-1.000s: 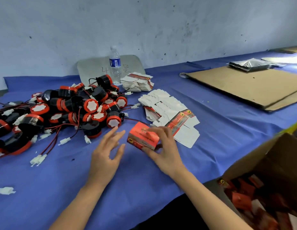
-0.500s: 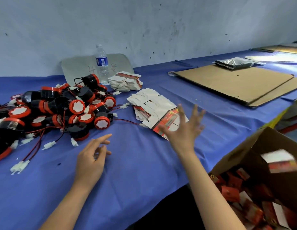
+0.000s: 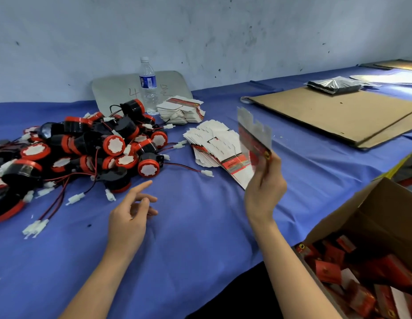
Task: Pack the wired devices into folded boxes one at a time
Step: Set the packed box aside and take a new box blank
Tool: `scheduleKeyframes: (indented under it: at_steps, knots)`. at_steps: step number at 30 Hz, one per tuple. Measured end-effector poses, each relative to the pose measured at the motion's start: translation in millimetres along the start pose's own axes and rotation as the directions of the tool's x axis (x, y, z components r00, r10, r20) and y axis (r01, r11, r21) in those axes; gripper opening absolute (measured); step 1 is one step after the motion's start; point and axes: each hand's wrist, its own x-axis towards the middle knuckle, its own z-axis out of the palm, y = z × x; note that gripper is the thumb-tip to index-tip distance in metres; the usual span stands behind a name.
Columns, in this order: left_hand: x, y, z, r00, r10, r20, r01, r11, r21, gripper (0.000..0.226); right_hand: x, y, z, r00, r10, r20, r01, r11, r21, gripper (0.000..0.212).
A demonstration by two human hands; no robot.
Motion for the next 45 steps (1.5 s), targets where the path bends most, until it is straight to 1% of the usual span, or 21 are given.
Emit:
scheduleKeyframes:
  at_steps: [1,2,3,4,5,6,7,8,10,12,16,19,22,24,27,34,39,42,45]
  knots:
    - [0.9,0.9,0.0,1.0,0.008,-0.018,-0.008,1.0,-0.021,0.044,-1.0,-8.7,1.0,1.0,0.024,0.012,-0.026,0.992,0.122,0.025]
    - [1.5,1.7,0.4,0.999,0.014,-0.039,-0.016,0.999,-0.044,0.045,-2.4,-16.6,4.7,0.992,0.066,0.108,-0.091,0.965,0.246,0.023]
    - [2.2,2.7,0.2,0.998,0.018,-0.062,-0.022,0.998,-0.063,0.048,-3.9,-25.7,10.8,0.953,0.116,0.282,-0.213,0.914,0.344,0.024]
    - [2.4,4.6,0.0,0.996,0.02,-0.082,-0.027,0.997,-0.078,0.053,-6.3,-34.5,19.0,0.863,0.154,0.481,-0.367,0.846,0.387,0.026]
    - [2.4,6.5,0.6,0.995,0.024,-0.098,-0.034,0.995,-0.097,0.062,-9.8,-42.2,27.7,0.74,0.164,0.652,-0.5,0.783,0.369,0.028]
    - [2.1,7.6,0.1,0.993,0.029,-0.113,-0.042,0.991,-0.124,0.07,-15.7,-49.7,37.1,0.625,0.144,0.767,-0.575,0.749,0.328,0.028]
    - [1.9,7.8,-0.4,0.992,0.032,-0.12,-0.05,0.988,-0.145,0.073,-24.5,-55.7,45.3,0.55,0.11,0.828,-0.594,0.748,0.296,0.026]
    - [1.9,7.2,-1.5,0.991,0.037,-0.125,-0.056,0.988,-0.146,0.073,-36.3,-59.8,52.4,0.517,0.076,0.853,-0.583,0.76,0.286,0.026]
    - [1.8,4.3,-3.4,0.986,0.044,-0.16,-0.056,0.996,-0.075,0.067,-59.6,-59.6,59.1,0.526,0.034,0.85,-0.549,0.777,0.308,0.027]
    - [3.2,-0.9,-5.3,0.974,0.02,-0.224,-0.027,0.999,-0.026,0.06,-73.9,-54.1,60.2,0.532,0.03,0.846,-0.545,0.777,0.315,0.028]
    - [5.9,-3.7,-5.7,0.971,0.006,-0.24,-0.003,1.0,0.013,0.06,-78.8,-42.5,59.4,0.507,0.028,0.862,-0.566,0.764,0.308,0.03]
    - [7.4,-5.1,-5.8,0.968,-0.016,-0.251,0.01,1.0,-0.022,0.065,-81.3,-41.0,57.4,0.507,0.009,0.862,-0.529,0.792,0.304,0.036]
    - [8.0,-5.5,-6.6,0.97,-0.037,-0.241,0.026,0.999,-0.048,0.073,-83.3,-41.1,56.6,0.486,-0.035,0.873,-0.492,0.815,0.307,0.042]
    - [8.4,-4.6,-6.2,0.973,-0.042,-0.226,0.031,0.998,-0.053,0.08,-83.6,-39.7,56.8,0.496,-0.048,0.867,-0.479,0.818,0.318,0.047]
    - [8.6,-2.2,-6.3,0.977,-0.022,-0.213,0.015,0.999,-0.032,0.088,-84.5,-39.6,56.3,0.495,-0.062,0.867,-0.472,0.818,0.328,0.054]
    - [5.0,1.1,-6.1,0.982,0.04,-0.186,-0.049,0.998,-0.046,0.093,-85.7,-39.4,56.0,0.503,-0.076,0.861,-0.496,0.791,0.359,0.068]
    - [4.3,0.6,-8.1,0.987,0.051,-0.155,-0.07,0.99,-0.123,0.088,-84.7,-39.6,54.4,0.515,-0.077,0.854,-0.511,0.772,0.378,0.056]
    - [4.6,-0.5,-7.8,0.982,0.068,-0.178,-0.087,0.991,-0.102,0.086,-85.9,-37.0,57.5,0.551,-0.053,0.833,-0.468,0.807,0.36,0.051]
    - [4.5,-1.7,-4.2,0.977,0.099,-0.192,-0.109,0.993,-0.047,0.084,-86.2,-35.7,60.3,0.569,-0.021,0.822,-0.441,0.836,0.326,0.053]
